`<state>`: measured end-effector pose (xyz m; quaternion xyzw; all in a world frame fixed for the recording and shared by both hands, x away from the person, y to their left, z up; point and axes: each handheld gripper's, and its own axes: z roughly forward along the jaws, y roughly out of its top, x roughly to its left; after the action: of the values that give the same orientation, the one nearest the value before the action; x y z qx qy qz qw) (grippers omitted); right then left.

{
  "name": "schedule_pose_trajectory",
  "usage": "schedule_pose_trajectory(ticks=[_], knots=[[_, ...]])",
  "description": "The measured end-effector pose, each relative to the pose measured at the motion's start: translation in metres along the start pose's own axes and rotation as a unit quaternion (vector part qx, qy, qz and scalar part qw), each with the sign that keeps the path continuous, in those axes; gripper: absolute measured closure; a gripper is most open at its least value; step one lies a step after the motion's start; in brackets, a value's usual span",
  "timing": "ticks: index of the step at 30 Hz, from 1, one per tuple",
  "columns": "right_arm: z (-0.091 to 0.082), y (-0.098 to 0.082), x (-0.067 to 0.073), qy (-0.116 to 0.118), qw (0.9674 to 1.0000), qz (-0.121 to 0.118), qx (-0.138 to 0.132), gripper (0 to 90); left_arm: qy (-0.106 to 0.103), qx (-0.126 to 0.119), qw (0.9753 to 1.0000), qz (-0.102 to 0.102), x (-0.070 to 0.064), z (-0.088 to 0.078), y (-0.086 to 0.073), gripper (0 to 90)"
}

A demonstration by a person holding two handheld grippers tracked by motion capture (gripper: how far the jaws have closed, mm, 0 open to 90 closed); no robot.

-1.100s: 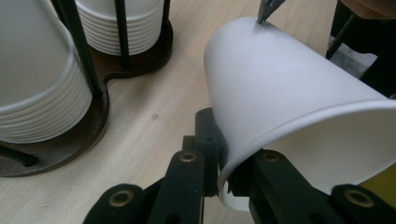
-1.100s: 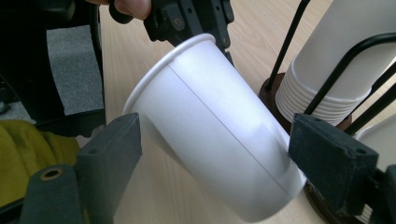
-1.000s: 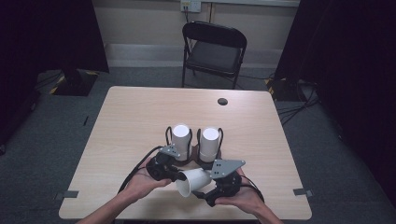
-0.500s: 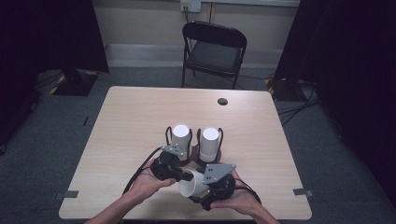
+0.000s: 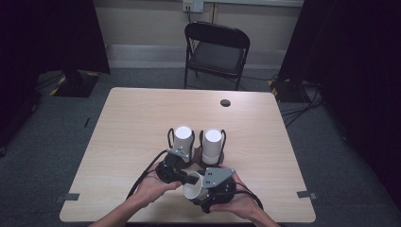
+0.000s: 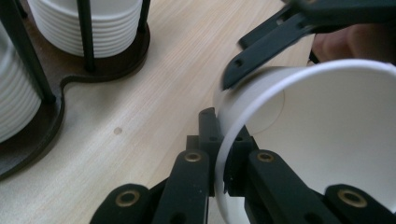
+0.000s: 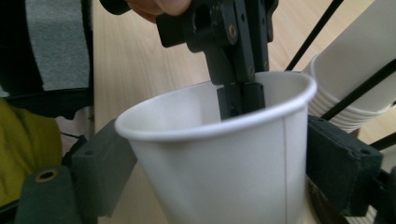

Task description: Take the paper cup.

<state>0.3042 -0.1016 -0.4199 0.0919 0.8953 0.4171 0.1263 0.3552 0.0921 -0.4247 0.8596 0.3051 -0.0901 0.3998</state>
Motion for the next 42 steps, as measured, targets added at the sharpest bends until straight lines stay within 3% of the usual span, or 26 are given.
schedule_pose_trajectory(ticks=[7, 8, 10, 12, 18, 36, 42], knots=[[-0.003, 0.001, 0.002, -0.005, 0.9999, -0.001, -0.009, 19.2, 0.002, -0.001, 1.0, -0.009, 0.0, -0.002, -0.001, 88.6], [-0.004, 0.001, 0.002, -0.005, 0.9999, 0.0, -0.01, 19.8, -0.007, -0.009, 0.9999, -0.009, 0.0, -0.001, -0.001, 88.3], [-0.005, 0.0, 0.0, -0.003, 0.9999, 0.004, -0.014, 20.4, 0.001, -0.006, 1.0, -0.004, 0.0, -0.003, -0.001, 88.1], [-0.005, 0.001, 0.0, -0.003, 0.9998, 0.006, -0.016, 20.7, -0.011, -0.014, 0.9998, -0.004, 0.001, -0.002, -0.002, 87.7], [-0.006, 0.001, -0.001, -0.008, 0.9997, 0.009, -0.021, 23.0, -0.005, -0.023, 0.9997, -0.005, 0.0, -0.003, -0.002, 85.1], [-0.011, -0.001, -0.008, -0.022, 0.9983, 0.038, -0.039, 24.9, -0.009, -0.048, 0.9987, -0.018, 0.003, -0.012, 0.0, 82.3], [-0.009, -0.001, -0.008, -0.022, 0.9985, 0.039, -0.032, 24.8, -0.004, -0.041, 0.9989, -0.024, 0.002, -0.012, 0.001, 84.8]])
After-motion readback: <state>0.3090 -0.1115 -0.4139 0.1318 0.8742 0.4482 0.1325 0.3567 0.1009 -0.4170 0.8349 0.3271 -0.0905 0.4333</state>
